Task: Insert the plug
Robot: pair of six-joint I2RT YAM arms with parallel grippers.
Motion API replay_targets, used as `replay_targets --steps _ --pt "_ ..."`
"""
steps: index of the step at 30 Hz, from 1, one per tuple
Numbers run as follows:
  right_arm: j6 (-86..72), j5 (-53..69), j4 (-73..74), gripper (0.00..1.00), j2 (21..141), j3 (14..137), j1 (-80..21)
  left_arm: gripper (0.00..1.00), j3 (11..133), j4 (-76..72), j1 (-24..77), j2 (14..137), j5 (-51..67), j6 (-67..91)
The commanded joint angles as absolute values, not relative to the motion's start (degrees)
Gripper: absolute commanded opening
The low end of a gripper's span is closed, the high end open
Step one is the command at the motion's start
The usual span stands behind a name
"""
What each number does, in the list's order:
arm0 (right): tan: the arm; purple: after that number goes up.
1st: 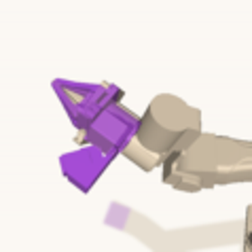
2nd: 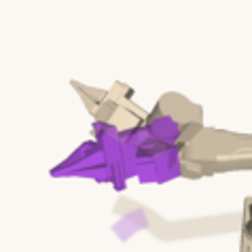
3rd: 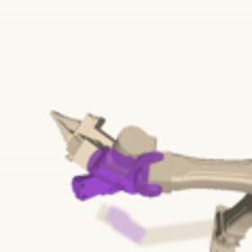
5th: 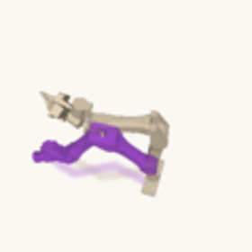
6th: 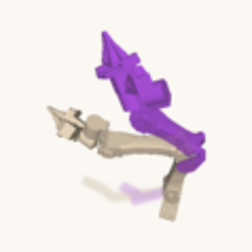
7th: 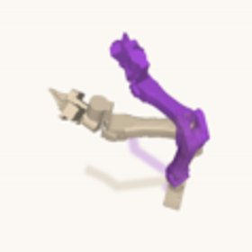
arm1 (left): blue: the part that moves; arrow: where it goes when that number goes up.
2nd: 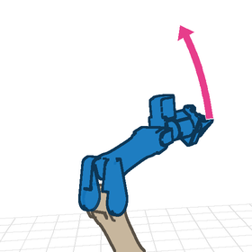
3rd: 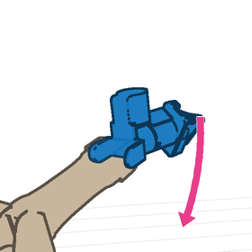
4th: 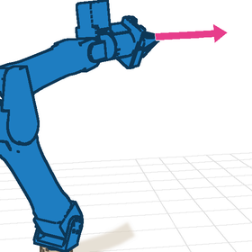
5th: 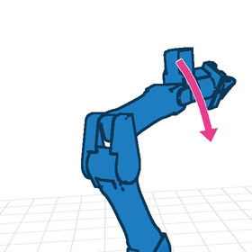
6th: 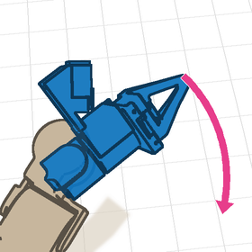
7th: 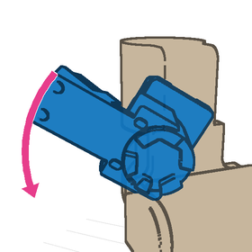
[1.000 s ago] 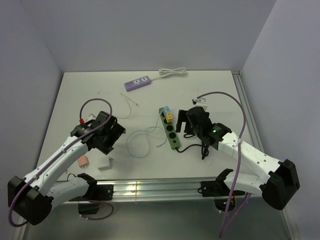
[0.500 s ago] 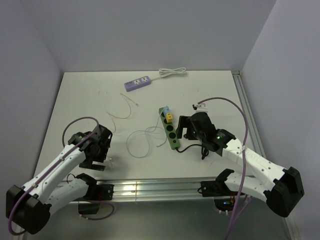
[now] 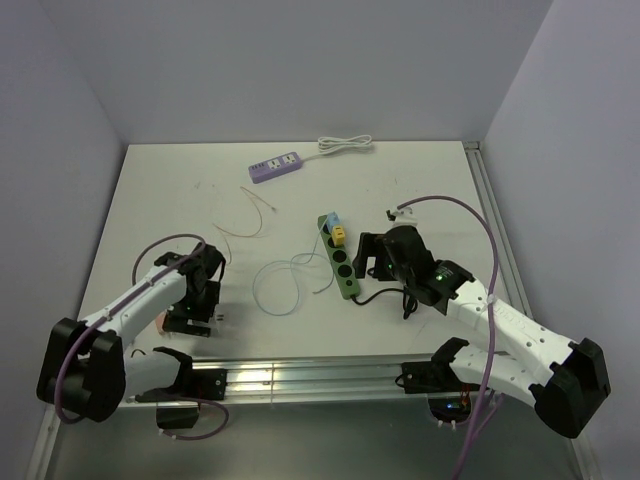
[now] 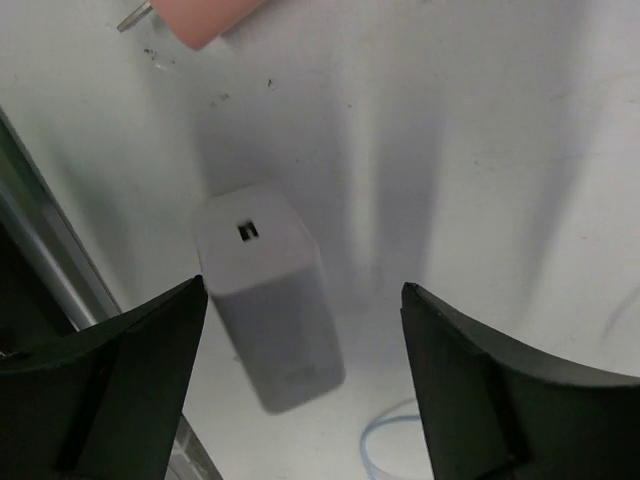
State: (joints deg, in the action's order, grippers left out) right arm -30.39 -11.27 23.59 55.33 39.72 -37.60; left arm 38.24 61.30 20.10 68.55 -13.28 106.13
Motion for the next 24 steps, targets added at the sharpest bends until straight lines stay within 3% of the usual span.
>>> replay_targets --steps 1,3,8,9,10,11,15,19,24 --pt "-30.14 -11.43 23.11 0.97 54.93 39.81 -37.35 0.82 35.34 56.34 19.16 69.43 -12.05 104.42" --pt "-30.15 -11.34 23.03 0.96 55.37 40.08 -37.27 0.67 33.76 54.50 19.16 69.17 -11.43 103.98" --pt "-30.50 -11.16 23.12 0.95 56.16 41.22 -37.27 0.47 31.90 52.82 19.16 69.26 -11.07 102.22" --pt "-30.67 -11.16 23.12 0.95 56.51 41.39 -37.35 0.20 32.17 52.30 19.16 68.82 -11.25 101.52" --pt "-30.59 -10.99 23.12 0.95 56.69 41.66 -37.35 0.04 32.60 52.03 19.16 68.47 -11.86 99.34" --pt "-30.67 -10.81 23.12 0.95 56.78 41.83 -37.44 0.00 34.09 52.03 19.16 68.03 -12.91 98.19" --pt "-30.50 -10.20 23.12 0.95 57.65 42.97 -37.35 0.00 40.94 51.86 19.95 65.66 -18.19 90.02" --pt "-29.44 -8.00 22.94 0.95 58.27 44.47 -37.35 0.00 46.49 43.36 23.19 62.67 -17.85 69.07" --pt "-27.78 -3.44 22.76 1.00 58.97 46.84 -37.18 0.00 42.03 17.18 27.15 52.68 1.44 52.49"
